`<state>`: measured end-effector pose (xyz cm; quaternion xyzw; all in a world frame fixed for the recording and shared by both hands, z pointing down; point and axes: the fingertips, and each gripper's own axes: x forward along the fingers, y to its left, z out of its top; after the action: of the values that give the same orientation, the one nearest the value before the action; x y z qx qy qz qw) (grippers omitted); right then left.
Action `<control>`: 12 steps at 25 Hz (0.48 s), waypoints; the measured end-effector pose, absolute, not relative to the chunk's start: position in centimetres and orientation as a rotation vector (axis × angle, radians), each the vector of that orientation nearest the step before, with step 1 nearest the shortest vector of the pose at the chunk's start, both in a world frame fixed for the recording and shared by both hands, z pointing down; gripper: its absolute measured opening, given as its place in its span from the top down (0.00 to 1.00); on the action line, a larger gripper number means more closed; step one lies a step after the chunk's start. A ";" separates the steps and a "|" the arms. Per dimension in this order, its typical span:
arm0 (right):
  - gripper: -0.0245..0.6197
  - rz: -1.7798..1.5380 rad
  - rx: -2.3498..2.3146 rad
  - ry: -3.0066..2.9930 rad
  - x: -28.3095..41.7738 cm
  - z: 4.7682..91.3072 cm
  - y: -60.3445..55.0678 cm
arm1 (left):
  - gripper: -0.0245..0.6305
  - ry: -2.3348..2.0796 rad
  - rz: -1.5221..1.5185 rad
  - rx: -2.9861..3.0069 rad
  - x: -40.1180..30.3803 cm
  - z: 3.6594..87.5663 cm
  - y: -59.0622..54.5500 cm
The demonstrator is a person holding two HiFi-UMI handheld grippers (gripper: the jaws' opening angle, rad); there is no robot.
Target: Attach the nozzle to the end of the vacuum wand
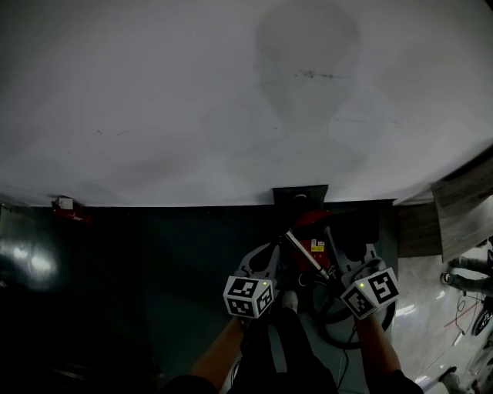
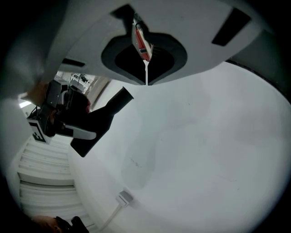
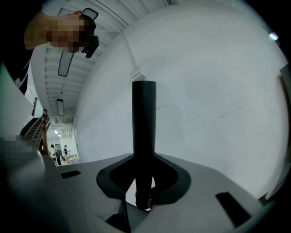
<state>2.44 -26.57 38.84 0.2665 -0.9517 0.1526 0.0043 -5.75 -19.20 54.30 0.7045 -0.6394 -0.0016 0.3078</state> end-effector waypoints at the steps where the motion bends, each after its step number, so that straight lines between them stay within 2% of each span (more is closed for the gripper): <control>1: 0.82 0.481 0.821 -2.989 2.1 38.9 -26.9 | 0.95 -1.690 -0.030 1.843 -5.7 55.2 -19.5; 5: 0.82 0.470 0.760 -2.982 0.8 40.3 -27.8 | 0.80 -1.663 -0.103 1.778 -5.2 59.3 -20.5; 12: 0.82 0.429 0.633 -2.922 -1.4 43.4 -28.8 | 0.68 -1.629 -0.163 1.710 -3.5 65.4 -22.3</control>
<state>-1.38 -28.83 43.42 0.2092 -0.9656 0.1417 0.0608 -3.49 -22.28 65.41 0.6690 -0.6370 -0.0637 0.3776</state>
